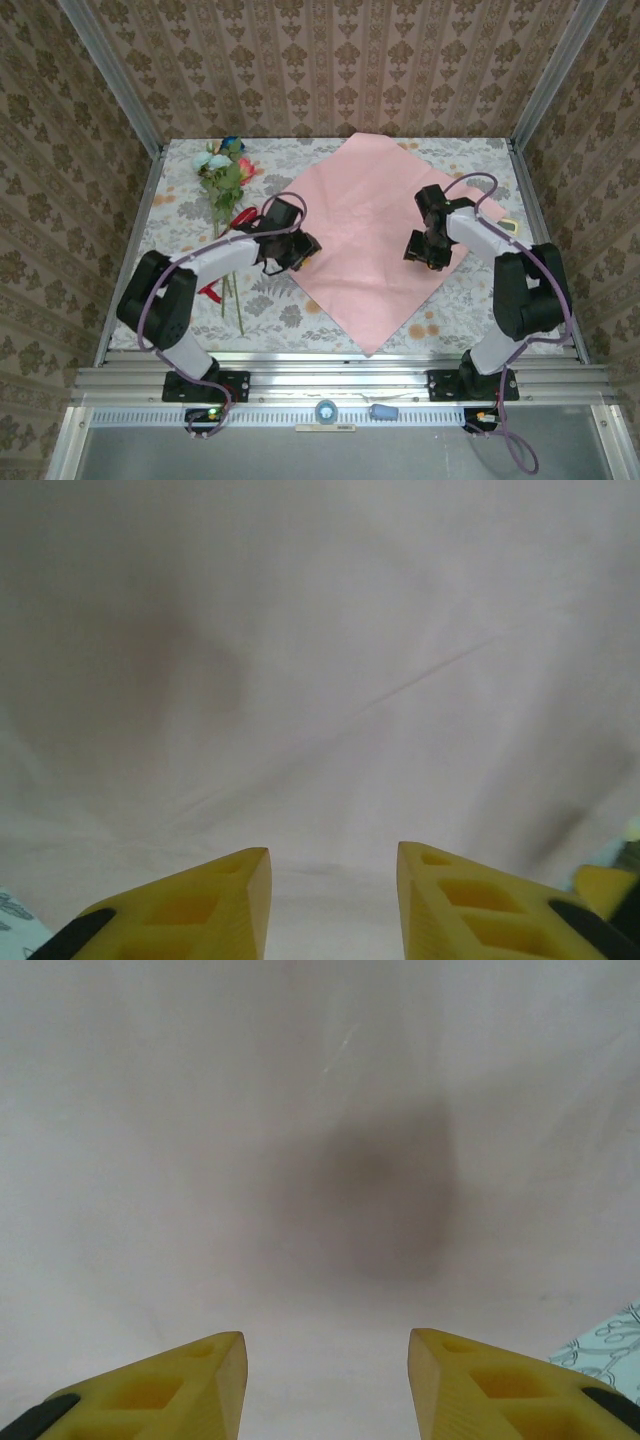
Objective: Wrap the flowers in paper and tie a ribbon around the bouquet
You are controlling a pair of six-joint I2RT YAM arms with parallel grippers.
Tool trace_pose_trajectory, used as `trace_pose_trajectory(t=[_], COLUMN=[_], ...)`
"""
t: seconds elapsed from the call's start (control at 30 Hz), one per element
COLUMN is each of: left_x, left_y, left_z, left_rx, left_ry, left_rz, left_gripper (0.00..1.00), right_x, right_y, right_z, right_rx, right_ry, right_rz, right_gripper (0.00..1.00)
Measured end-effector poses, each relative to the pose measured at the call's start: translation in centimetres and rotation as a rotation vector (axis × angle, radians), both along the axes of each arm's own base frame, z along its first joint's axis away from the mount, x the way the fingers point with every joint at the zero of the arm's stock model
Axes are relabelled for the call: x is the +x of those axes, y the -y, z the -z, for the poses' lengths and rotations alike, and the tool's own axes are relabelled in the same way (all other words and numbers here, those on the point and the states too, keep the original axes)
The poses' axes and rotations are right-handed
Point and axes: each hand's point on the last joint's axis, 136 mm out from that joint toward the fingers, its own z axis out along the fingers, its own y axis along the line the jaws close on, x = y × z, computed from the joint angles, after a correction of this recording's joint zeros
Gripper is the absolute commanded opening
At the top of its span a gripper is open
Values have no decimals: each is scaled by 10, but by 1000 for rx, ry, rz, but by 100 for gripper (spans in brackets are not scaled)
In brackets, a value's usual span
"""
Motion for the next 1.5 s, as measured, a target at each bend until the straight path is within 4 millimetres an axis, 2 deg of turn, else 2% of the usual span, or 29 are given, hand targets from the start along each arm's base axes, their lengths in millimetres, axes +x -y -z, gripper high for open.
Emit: trace_pose_trajectory(t=[0.17, 0.33, 0.43, 0.67, 0.77, 0.9, 0.97, 1.03, 1.17, 1.23, 1.27, 1.37, 1.5], left_x=[-2, 0, -3, -28, -34, -32, -29, -21, 7, 21, 29, 51, 73], left_y=[-2, -16, -24, -43, -47, -47, -48, -48, -54, -72, -89, -142, -193], left_z=[33, 44, 44, 46, 46, 41, 34, 16, -56, -87, -99, -109, -93], left_rx=[47, 80, 79, 65, 49, 47, 75, 96, 91, 92, 107, 198, 387], left_ry=[-60, -70, -64, -64, -57, -56, -60, -36, 118, 194, 228, 280, 275], left_rz=[-8, -40, -53, -77, -85, -84, -78, -72, -76, -98, -119, -164, -107], left_gripper=[31, 29, 29, 29, 33, 41, 44, 46, 44, 38, 35, 26, 28], right_x=[-10, -21, -26, -47, -54, -57, -58, -58, -51, -46, -44, -37, -34], right_y=[-7, -15, -21, -34, -37, -38, -33, -29, -26, -27, -29, -37, -47], right_z=[27, 37, 38, 40, 40, 38, 36, 30, 6, -9, -15, -26, -23], right_rx=[0, 6, 4, 10, 10, 8, -16, -36, -44, -39, -34, -17, 8], right_ry=[-94, -139, -149, -156, -155, -149, -146, -130, -38, 23, 47, 93, 99], right_rz=[-25, -47, -60, -78, -81, -76, -67, -58, -55, -61, -68, -97, -127], right_gripper=[47, 47, 47, 48, 48, 48, 48, 49, 51, 51, 51, 51, 51])
